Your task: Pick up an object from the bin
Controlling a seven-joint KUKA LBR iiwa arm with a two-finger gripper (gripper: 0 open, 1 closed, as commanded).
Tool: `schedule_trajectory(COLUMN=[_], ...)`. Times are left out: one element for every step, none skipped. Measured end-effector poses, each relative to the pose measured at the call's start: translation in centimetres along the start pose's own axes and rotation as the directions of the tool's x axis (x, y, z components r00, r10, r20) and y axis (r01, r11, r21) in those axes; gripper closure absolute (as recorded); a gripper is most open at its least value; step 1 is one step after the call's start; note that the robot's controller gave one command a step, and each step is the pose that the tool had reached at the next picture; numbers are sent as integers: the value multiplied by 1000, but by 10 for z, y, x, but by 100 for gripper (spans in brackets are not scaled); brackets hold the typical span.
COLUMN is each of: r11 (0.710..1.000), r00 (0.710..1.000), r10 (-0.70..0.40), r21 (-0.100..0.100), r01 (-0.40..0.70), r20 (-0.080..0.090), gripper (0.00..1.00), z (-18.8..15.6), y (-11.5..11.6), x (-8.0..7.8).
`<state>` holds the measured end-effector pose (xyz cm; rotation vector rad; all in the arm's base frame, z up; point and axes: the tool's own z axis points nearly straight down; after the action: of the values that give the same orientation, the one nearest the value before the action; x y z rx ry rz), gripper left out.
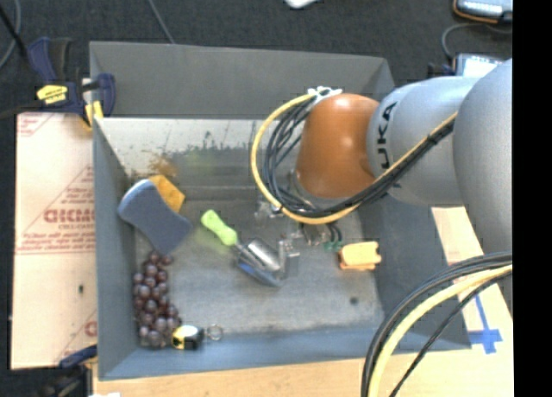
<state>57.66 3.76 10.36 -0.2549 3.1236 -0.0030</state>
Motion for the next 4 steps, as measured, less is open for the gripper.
schedule_trajectory(r11=[996, 982, 981, 967], r00=[996, 982, 981, 967], r10=[-94, 191, 193, 254], r21=[2, -1, -1, 0], r01=[94, -191, -193, -254], r20=[1, 1, 2, -2], gripper=[0, 100, 100, 100], z=[4, 29, 30, 23], y=[5, 59, 63, 62], x=[1, 12, 13, -10])
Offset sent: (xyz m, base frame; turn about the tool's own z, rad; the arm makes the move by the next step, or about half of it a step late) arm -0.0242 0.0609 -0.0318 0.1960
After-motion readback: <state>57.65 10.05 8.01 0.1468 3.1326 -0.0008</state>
